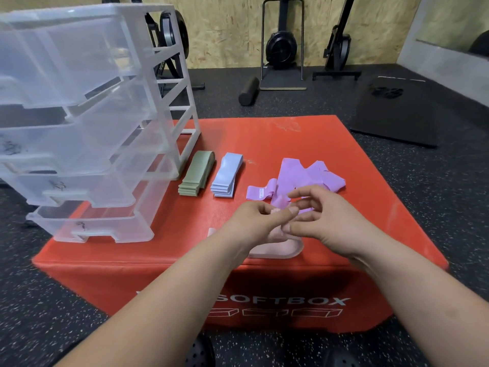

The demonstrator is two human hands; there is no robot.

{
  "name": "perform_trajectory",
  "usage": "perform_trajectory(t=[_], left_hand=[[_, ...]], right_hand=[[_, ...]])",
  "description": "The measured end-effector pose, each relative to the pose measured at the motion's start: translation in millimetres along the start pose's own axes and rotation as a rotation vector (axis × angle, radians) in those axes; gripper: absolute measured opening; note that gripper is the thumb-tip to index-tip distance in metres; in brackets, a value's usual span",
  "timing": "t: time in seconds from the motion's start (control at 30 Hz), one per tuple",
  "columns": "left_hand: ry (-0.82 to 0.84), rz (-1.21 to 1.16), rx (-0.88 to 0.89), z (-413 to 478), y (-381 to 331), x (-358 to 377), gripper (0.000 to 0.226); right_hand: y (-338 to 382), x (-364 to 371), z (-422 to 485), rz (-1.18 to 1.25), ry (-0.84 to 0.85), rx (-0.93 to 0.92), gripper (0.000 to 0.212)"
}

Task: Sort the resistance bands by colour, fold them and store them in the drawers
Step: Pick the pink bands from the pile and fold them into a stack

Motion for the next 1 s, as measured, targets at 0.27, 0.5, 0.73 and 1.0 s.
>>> perform_trajectory(t=[0.27, 0.5, 0.73, 1.0], left_hand=[[-0.094, 0.106, 0.012, 0, -2, -37, 0.012], [-0.185, 0.056, 0.005, -10, -11, -91, 0.015], [-0.423, 0.252, 0.009, -19, 8, -159, 0.019], [-0.460, 0.489, -0.032, -22, 28, -179, 0.023]], right_hand=[[-2, 6, 8, -0.369, 0.092, -0.162, 0.078], [-26, 52, 23, -0.615, 0.184, -0.238, 0.091], [-33, 74, 37, -0.740, 0.212, -0.302, 0.088], [-25, 92, 41, -0.928, 0.238, -0.432, 0.066]])
Point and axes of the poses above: each hand's wrist, its own z-axis towards the middle knuckle, its own x-axis out of the palm, y = z × x, the point moved 6 cm from there along z, towards the middle knuckle, and after that the axes turned 3 degrees about -y, right-handed, at the moved point
